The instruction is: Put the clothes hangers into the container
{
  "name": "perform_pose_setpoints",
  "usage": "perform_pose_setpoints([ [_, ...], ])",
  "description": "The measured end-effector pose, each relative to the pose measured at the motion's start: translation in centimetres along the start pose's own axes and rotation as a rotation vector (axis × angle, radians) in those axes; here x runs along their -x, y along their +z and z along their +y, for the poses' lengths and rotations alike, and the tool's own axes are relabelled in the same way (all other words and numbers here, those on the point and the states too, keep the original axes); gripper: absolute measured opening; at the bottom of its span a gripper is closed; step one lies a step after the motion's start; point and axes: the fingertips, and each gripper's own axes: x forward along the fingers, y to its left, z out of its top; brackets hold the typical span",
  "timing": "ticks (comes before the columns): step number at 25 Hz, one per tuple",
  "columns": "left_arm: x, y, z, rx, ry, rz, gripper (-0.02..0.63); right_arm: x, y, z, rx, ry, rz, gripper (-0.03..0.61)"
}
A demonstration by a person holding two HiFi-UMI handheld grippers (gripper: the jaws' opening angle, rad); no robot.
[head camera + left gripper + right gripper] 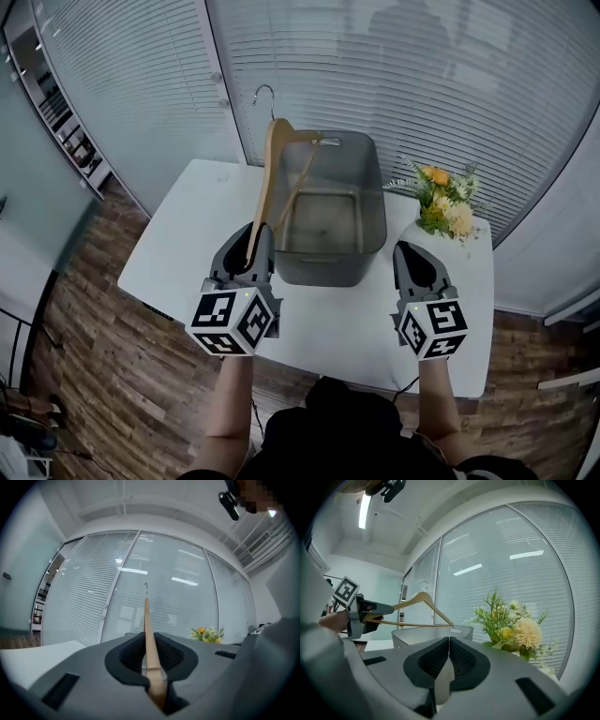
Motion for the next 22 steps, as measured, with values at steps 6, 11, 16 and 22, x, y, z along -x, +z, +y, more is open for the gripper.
perform_pose_setpoints([
  [6,-2.5,-1.6,-1.1,-0.038,-0.059,0.143,0.055,-0.1,0.2,0.0,0.034,0.029,0.006,0.029],
  [11,-4.5,-2.2,-1.2,-0.106,-0.121,0.283,0.055,-0.6,0.3,-0.5,0.014,0.047,0.015,0.029],
  [16,-6.6,-3.2,-1.3,-0.183,-0.184,0.401,0.055,-1.4,-0.3,-0.9,-0.006,0.061,0.028,0.029],
  [22,-8.5,-4.4,-1.5,-0.275,-0.223,0.497,0.055,-2.1,-0.9,-1.2,-0.015,0.062,0.039,0.029],
])
